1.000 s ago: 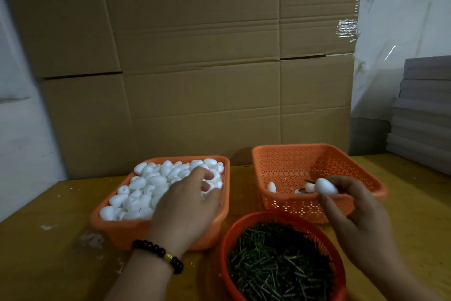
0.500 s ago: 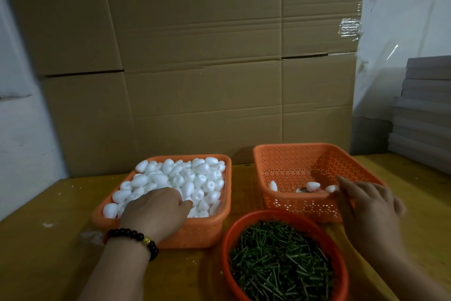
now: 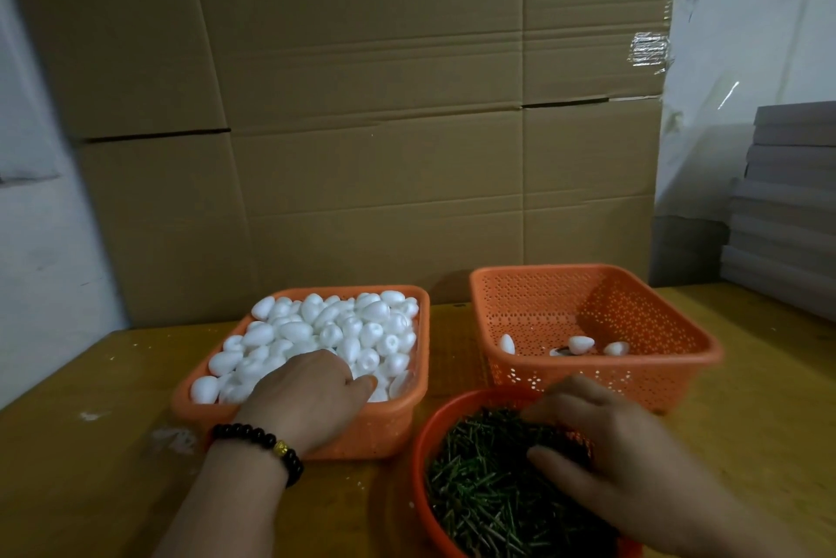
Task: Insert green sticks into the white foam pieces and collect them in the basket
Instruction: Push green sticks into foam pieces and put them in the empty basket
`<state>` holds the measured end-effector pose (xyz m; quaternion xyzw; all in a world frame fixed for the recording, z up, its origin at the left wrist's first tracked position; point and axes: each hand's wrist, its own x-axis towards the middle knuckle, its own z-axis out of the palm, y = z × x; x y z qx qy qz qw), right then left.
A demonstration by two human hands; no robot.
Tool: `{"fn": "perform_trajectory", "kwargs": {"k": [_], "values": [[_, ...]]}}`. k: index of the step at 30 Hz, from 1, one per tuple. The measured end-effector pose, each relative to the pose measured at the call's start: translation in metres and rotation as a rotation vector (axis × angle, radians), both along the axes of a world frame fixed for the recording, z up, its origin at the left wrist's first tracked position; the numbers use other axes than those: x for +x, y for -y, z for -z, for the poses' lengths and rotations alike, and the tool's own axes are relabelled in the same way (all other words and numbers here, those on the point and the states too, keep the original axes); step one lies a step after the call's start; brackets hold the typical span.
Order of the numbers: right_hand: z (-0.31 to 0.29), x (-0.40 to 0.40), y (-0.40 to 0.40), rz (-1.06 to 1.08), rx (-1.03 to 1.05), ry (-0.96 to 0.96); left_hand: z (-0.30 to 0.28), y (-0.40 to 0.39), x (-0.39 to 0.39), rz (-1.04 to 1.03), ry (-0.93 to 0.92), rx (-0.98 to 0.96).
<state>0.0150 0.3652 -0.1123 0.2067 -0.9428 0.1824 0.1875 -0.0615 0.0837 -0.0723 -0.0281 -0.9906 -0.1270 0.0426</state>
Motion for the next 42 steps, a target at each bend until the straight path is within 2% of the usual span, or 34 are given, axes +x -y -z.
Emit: {"fn": "perform_trajectory", "kwargs": {"k": [5, 8, 13, 21, 29, 38, 42], "values": [[0.007, -0.003, 0.004, -0.084, 0.100, 0.151, -0.002, -0.002, 0.003, 0.073, -0.078, 0.130], [0.009, -0.003, 0.004, -0.113, 0.119, 0.143, -0.003, -0.006, 0.007, 0.103, -0.103, 0.250], [0.008, -0.005, 0.003, -0.175, 0.063, 0.142, -0.001, -0.020, 0.009, 0.187, -0.242, 0.392], [0.001, 0.000, 0.005, -0.177, -0.013, 0.096, 0.001, -0.041, 0.018, 0.332, -0.102, 0.759], [0.000, 0.005, 0.010, -0.099, -0.099, 0.024, 0.004, -0.050, 0.022, 0.349, -0.076, 0.854], [-0.001, 0.008, 0.013, -0.130, -0.202, -0.037, 0.005, -0.055, 0.023, 0.392, -0.257, 0.834], [-0.002, 0.008, 0.014, -0.160, -0.240, -0.046, 0.006, -0.057, 0.023, 0.397, -0.268, 0.866]]}}
